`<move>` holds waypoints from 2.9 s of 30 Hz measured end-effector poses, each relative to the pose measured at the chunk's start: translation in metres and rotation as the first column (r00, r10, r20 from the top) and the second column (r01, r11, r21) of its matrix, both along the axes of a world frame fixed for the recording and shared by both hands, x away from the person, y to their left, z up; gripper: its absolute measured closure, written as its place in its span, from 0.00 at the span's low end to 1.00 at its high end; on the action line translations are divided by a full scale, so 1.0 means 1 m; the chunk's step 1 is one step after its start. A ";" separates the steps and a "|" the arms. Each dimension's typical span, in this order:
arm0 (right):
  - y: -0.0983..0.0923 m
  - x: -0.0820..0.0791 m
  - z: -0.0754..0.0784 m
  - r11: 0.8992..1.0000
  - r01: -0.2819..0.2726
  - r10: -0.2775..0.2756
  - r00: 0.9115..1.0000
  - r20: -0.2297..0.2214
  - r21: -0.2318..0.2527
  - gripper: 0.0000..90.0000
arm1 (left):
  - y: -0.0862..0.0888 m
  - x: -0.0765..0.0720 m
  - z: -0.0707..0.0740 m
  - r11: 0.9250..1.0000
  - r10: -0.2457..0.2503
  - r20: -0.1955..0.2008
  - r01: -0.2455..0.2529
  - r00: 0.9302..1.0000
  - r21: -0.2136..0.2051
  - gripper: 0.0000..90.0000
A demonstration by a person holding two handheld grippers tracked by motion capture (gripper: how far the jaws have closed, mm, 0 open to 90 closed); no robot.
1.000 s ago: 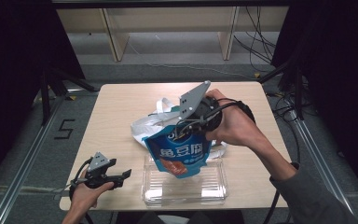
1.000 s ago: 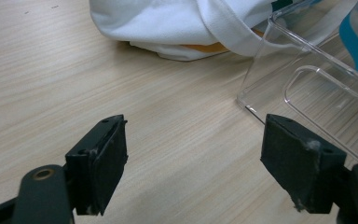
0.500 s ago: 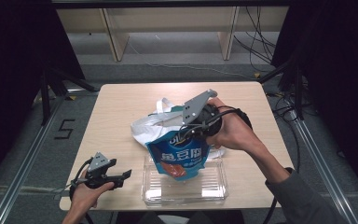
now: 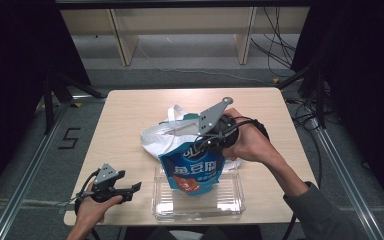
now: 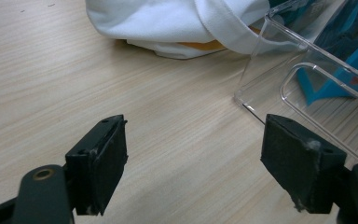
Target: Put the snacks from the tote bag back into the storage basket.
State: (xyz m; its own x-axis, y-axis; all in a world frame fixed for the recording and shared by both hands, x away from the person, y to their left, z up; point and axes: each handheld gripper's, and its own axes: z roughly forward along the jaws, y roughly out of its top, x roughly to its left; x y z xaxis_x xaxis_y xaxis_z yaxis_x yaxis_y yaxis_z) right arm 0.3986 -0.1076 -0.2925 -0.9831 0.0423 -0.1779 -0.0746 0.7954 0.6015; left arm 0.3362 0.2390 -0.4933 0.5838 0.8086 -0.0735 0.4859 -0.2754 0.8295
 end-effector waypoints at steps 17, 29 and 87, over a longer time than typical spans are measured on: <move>-0.019 0.003 0.007 0.990 0.074 -0.075 0.997 0.002 0.117 0.70 | 0.001 0.000 0.001 1.000 0.006 0.008 -0.006 1.000 0.003 0.24; -0.064 -0.011 0.010 0.945 0.202 -0.201 0.979 -0.032 0.257 0.46 | 0.000 0.000 0.000 1.000 0.016 -0.003 -0.016 1.000 -0.011 0.24; -0.169 -0.002 -0.105 0.778 0.596 -0.569 0.803 -0.178 0.198 0.35 | 0.000 -0.001 0.002 1.000 0.009 0.008 -0.009 1.000 -0.010 0.24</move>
